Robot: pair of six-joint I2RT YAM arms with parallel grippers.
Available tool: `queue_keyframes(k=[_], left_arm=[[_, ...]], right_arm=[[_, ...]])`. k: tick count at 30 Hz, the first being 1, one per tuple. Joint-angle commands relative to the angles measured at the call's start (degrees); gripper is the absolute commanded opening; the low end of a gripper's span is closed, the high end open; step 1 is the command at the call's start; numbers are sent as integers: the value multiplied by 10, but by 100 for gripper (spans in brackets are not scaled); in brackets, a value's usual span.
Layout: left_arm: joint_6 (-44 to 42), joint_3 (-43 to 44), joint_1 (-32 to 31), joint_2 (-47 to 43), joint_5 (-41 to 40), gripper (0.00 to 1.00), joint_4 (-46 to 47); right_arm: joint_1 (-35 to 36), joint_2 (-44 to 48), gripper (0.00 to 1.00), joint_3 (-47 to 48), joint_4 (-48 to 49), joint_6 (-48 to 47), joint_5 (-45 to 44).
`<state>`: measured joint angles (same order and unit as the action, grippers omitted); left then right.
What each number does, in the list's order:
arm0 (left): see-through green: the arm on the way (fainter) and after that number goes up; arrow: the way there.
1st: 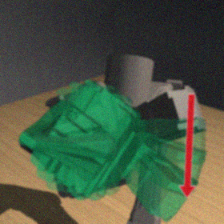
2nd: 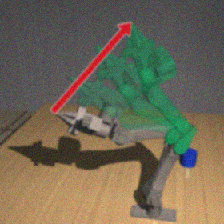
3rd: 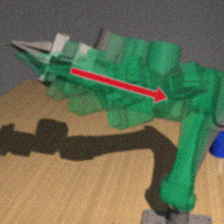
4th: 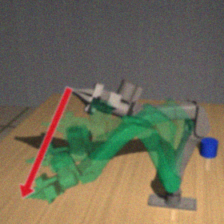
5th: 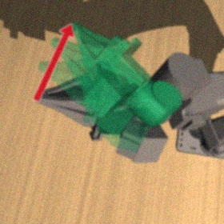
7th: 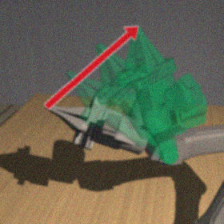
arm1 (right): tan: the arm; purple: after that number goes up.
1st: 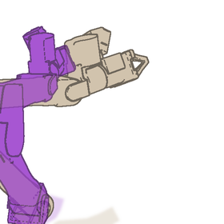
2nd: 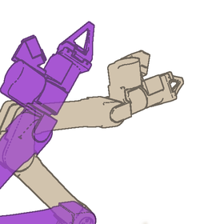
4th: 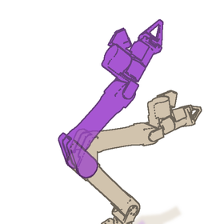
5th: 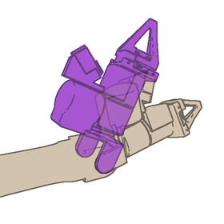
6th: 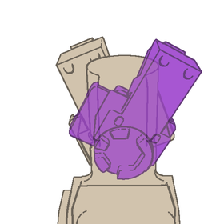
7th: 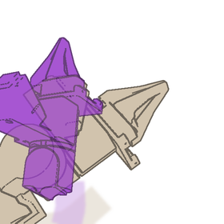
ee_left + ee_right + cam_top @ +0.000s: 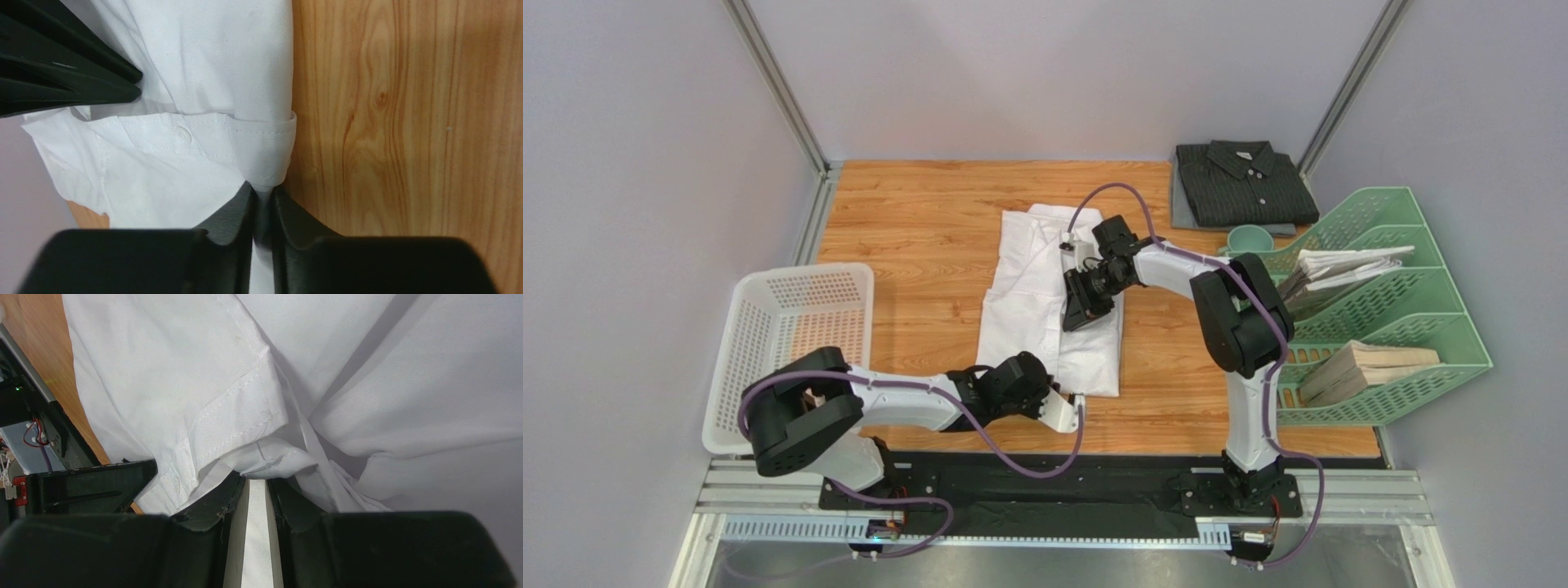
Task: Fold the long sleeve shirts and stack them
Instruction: Fold the shirt
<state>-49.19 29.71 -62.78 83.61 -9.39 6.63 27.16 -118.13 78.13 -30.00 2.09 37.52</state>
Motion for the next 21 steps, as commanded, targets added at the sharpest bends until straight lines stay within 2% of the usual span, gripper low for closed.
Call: queue_keyframes(k=[1,2,3,5,9,14,17,21], left_arm=[[-13,5,-3,-36,40,4,-64],[-7,11,-4,-69,70,0,-99],[7,30,-5,-84,87,0,-162],[26,52,-8,-118,122,0,-215],[72,117,-25,-137,174,0,-351],[137,212,-31,-120,285,0,-509],[130,289,-30,-108,326,0,-610],[91,444,19,-41,373,0,-738]], right_arm=[[0,19,24,28,-26,-18,-4],[-1,30,24,36,-37,-19,1],[-2,43,24,45,-49,-37,12],[-5,75,26,78,-94,-58,22],[-6,97,28,122,-155,-91,24],[-9,68,28,161,-186,-111,29],[-20,51,29,184,-191,-127,20],[-48,-7,29,246,-214,-138,24]])
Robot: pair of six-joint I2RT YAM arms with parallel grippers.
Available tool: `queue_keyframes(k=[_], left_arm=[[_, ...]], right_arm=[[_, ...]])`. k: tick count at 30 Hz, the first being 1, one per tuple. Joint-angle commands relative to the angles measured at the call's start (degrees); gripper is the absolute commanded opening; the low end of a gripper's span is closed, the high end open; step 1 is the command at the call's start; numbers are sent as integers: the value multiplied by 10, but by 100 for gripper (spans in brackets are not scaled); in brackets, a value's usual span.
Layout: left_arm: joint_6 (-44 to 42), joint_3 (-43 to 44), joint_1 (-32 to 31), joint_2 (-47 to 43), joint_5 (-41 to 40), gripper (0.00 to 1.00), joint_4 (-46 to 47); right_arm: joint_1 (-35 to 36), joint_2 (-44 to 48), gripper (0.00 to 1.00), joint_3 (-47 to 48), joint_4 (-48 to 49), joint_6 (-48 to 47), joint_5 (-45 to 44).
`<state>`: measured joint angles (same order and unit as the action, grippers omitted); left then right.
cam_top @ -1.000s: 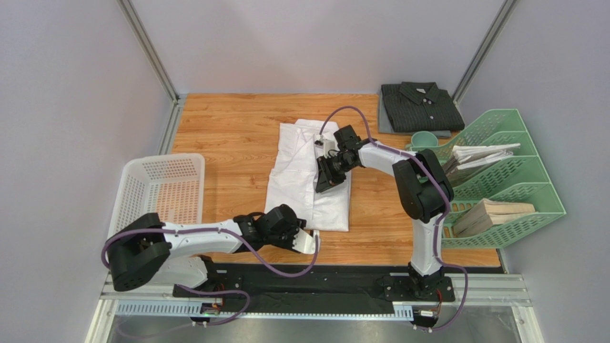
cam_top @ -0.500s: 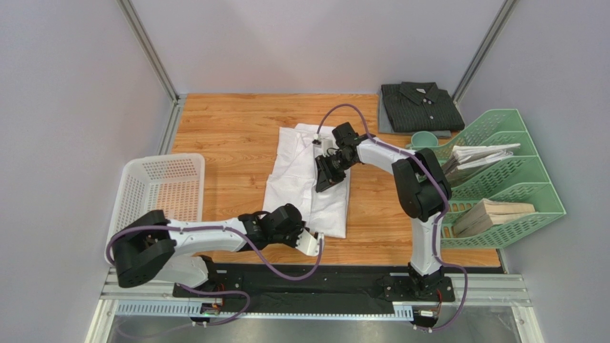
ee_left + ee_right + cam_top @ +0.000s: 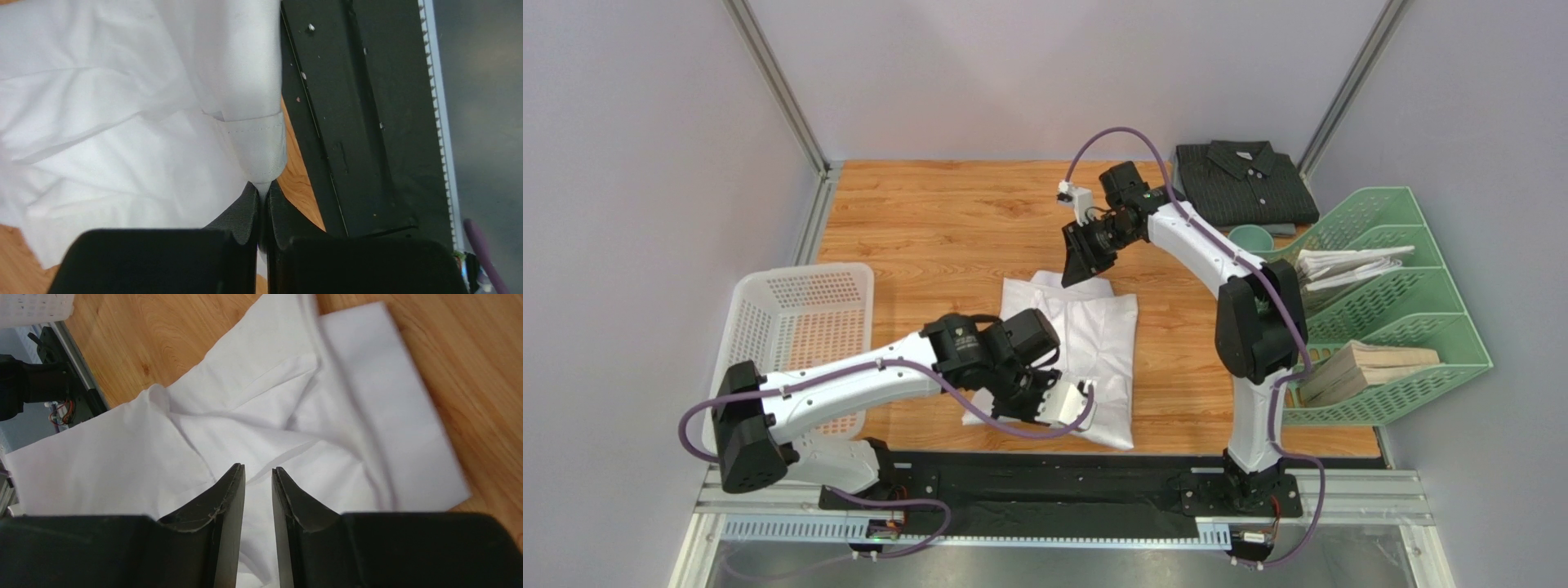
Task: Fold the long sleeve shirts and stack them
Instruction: Fold the shirt
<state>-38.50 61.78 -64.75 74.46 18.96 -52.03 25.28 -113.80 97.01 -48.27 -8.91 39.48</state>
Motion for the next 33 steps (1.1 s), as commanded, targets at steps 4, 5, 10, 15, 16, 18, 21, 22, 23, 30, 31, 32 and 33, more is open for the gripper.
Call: queue_keyframes(k=[4,5,10,15,16,18,21,22,23,30,31,32,33], left_arm=[[-85,243,96,150,103,0,-213],[-99,279,109,189,100,0,-220],[-188,375,190,337,90,21,-207],[-158,528,255,432,117,77,-202],[-140,540,268,433,141,77,-204],[-110,524,298,417,155,78,-180],[-66,430,315,357,159,77,-124],[-46,395,315,323,152,76,-97],[-21,329,315,309,156,76,-51],[72,179,314,274,204,69,103],[78,177,314,278,208,69,115],[80,175,313,282,209,68,132],[81,178,311,287,207,68,135]], right_arm=[[-59,-86,30,127,-48,-24,20],[-64,-90,30,135,-52,-23,25],[-81,-90,31,143,-62,-27,27],[-86,-83,31,117,-74,-45,17],[-88,-80,31,111,-77,-46,16],[-88,-65,31,88,-80,-54,18],[-88,-38,31,51,-82,-60,26],[-88,-31,31,42,-82,-61,29],[-88,-25,31,28,-83,-61,33],[-83,31,26,-67,-46,-54,39],[-80,18,26,-62,-42,-50,38],[-80,9,25,-58,-39,-49,36],[-78,-4,25,-53,-36,-47,35]])
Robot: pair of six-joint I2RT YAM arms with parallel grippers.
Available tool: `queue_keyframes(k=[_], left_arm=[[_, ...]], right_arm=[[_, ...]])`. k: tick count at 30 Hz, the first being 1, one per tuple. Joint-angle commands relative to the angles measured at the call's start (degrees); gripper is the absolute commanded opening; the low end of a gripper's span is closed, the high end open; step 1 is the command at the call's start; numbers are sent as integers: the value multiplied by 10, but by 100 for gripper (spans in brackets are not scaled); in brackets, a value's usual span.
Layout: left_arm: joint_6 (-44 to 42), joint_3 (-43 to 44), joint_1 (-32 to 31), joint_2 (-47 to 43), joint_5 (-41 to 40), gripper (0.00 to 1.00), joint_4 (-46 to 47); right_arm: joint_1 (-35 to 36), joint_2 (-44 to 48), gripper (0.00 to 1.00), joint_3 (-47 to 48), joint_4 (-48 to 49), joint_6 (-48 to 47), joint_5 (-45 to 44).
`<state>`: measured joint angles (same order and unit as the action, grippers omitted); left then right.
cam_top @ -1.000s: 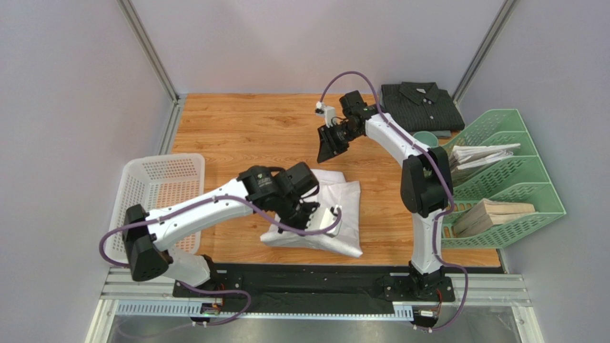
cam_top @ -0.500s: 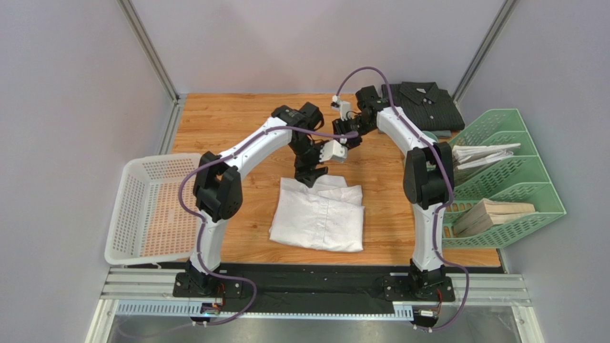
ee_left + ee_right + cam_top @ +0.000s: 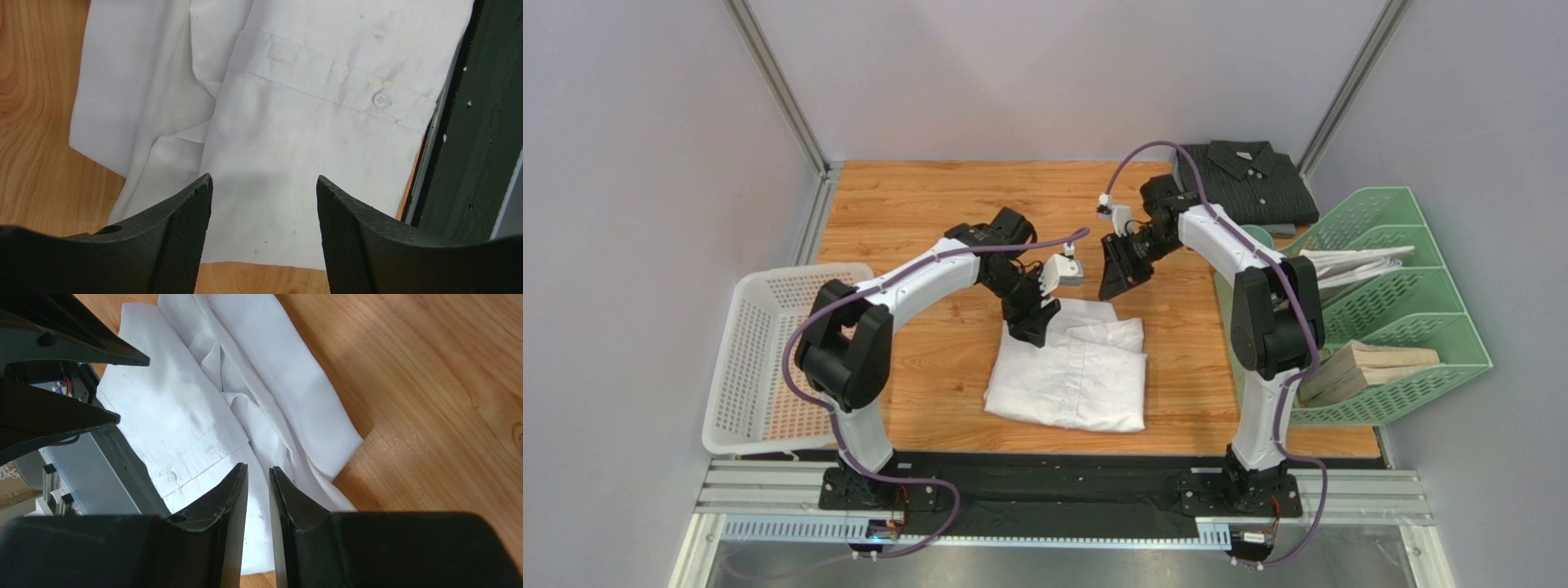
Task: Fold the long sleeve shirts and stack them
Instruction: Fold the shirt
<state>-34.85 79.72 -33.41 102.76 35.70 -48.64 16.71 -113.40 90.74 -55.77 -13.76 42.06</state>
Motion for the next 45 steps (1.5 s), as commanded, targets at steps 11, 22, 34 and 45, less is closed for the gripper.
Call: queue_keyframes(k=[11,22,34,45], left_arm=[[-26,-65,-7,24,-58,48,27],[-49,-186,-8,-132,-18,48,8],[-6,-119,-80,-91,-1,65,113],[-36,-113,-143,-13,-24,52,134]], right_arm=[[39,-73,22,-39,70,3,6],[80,48,21,-187,116,47,34],[74,5,23,-74,93,83,59],[90,-72,18,-70,116,95,60]])
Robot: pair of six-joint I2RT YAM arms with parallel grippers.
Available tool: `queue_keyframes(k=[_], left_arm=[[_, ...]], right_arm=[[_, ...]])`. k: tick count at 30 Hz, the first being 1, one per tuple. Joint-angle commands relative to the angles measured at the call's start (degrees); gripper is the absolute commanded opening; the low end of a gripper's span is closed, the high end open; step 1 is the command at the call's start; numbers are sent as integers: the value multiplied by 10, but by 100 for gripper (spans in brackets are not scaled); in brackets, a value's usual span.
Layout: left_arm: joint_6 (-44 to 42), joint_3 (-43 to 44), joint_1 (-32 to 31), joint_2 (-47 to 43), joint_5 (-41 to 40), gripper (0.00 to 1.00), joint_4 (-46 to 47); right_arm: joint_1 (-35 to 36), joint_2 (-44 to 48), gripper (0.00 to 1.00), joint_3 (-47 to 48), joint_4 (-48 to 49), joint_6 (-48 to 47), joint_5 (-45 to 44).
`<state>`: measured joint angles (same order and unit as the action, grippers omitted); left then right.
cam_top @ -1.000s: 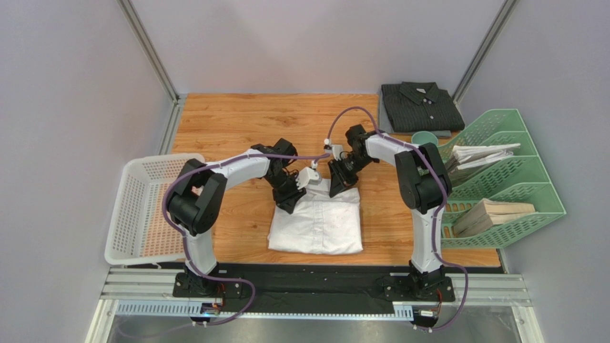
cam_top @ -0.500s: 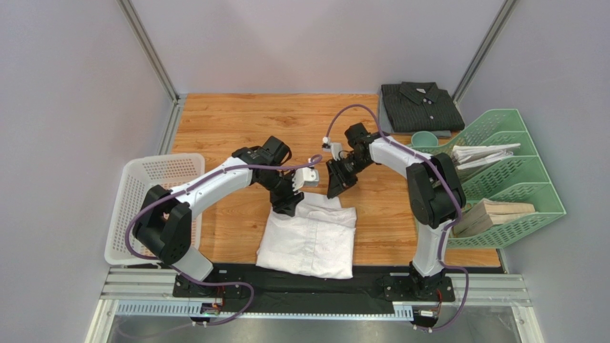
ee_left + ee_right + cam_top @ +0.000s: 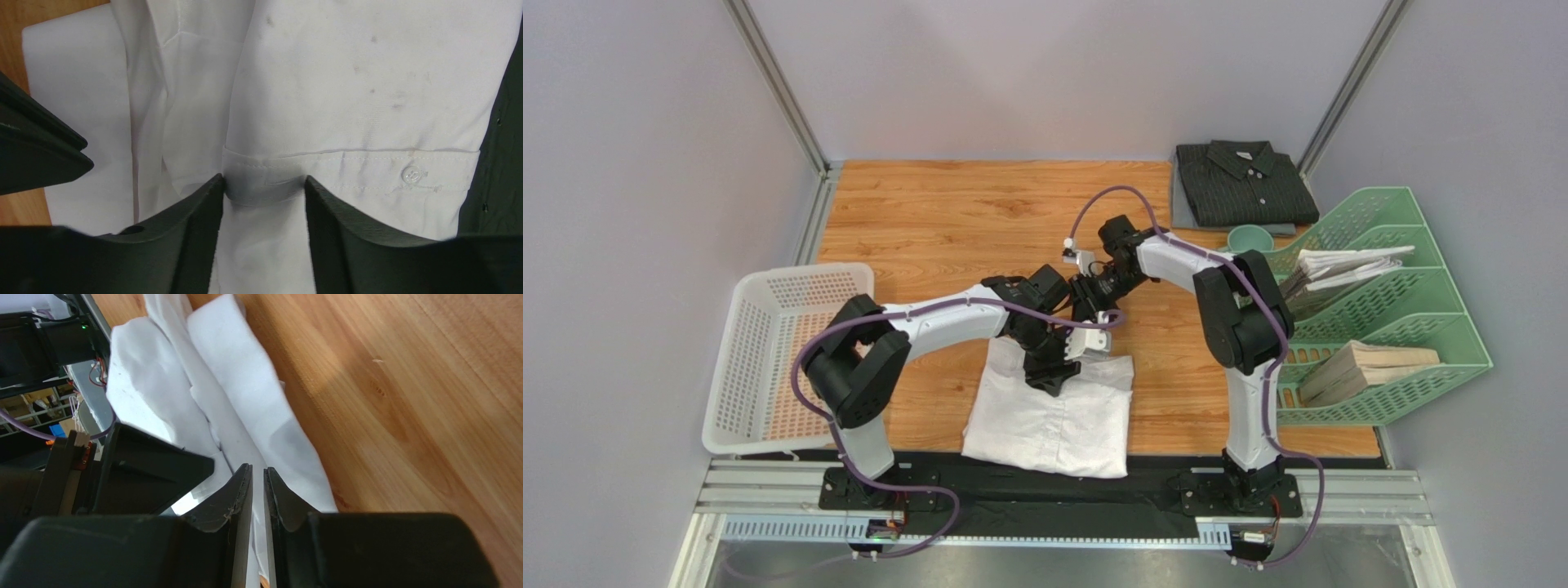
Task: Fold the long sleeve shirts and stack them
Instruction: Fold the shirt
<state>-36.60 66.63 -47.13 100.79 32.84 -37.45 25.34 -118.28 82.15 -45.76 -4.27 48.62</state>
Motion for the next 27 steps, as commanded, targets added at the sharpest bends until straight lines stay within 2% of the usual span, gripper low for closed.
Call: queue_keyframes(k=[1,5,6,9,15,27], left_arm=[[-17,17,-5,6,5,47,21],[-22,17,-6,-5,11,26,8],[-24,23,-5,-9,13,15,-2],[-28,31,-5,-18,11,0,-15],[-43,73,-1,-17,-11,0,-39],[-56,155,52,41,-33,0,-29]], right_arm=[[5,-36,17,21,15,-5,-8],[4,-54,17,25,9,-13,-15],[5,-55,17,25,9,-14,-16],[4,-56,16,24,8,-18,-18],[4,-52,16,19,7,-25,-20],[4,-54,16,25,-2,-36,-19]])
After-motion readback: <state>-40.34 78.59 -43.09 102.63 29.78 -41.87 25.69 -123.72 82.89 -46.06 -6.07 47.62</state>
